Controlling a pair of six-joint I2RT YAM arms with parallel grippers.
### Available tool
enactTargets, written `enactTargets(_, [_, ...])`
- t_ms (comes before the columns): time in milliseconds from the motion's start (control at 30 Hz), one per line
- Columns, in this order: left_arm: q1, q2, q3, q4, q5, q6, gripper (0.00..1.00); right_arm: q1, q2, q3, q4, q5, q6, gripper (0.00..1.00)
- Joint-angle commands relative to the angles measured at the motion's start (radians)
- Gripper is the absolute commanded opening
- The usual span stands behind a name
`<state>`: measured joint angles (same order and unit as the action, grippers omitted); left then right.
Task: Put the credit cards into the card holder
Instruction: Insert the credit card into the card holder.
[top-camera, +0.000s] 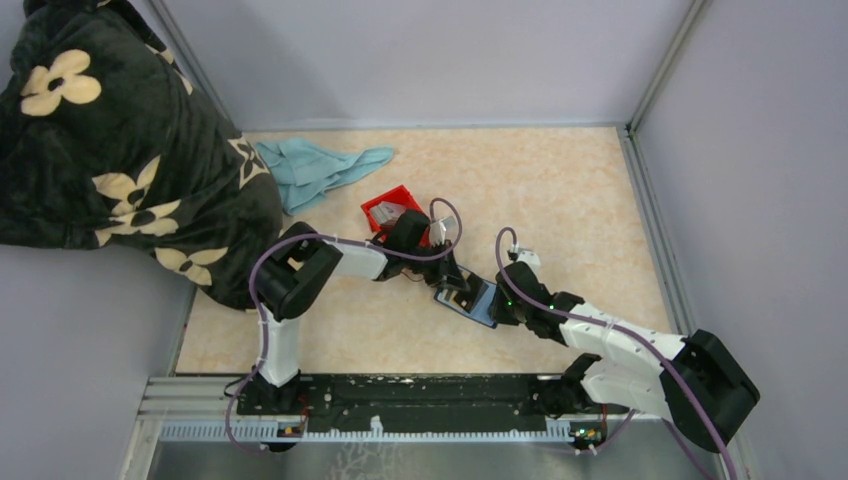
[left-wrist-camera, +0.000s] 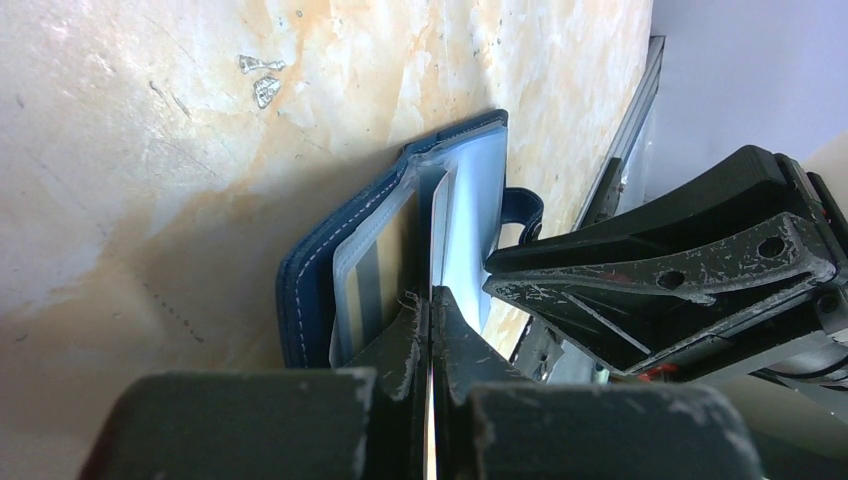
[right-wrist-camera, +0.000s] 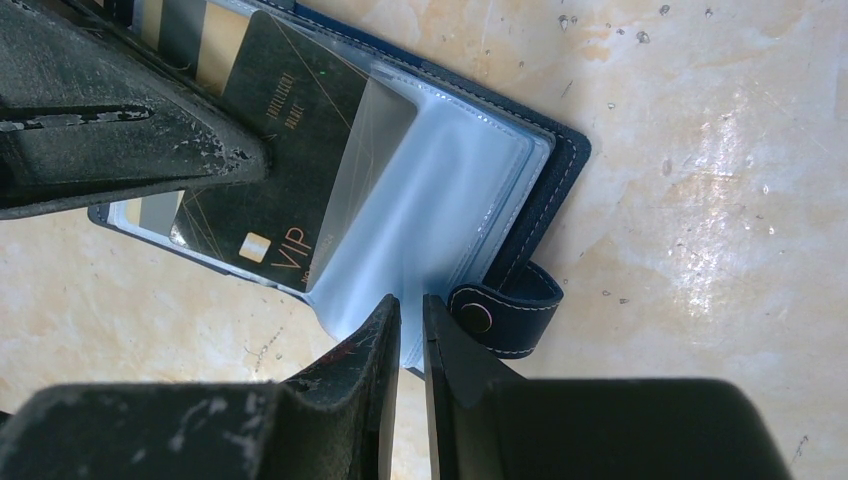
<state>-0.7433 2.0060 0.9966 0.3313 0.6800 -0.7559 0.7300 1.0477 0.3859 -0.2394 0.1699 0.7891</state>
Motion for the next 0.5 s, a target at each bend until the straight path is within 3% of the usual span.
enactTargets(0, [-0.005, 0.028, -0.011, 0.041, -0.020, -0.021, 0.00, -0.006, 0.022, -0.032, -0.050, 0.007, -0.006, 0.16])
enactTargets(467, [-0.012, 0.019, -0.061, 0.097, -0.032, -0.061, 0.00, -0.006, 0.011, -0.019, -0.069, 0.013, -0.008, 0.15])
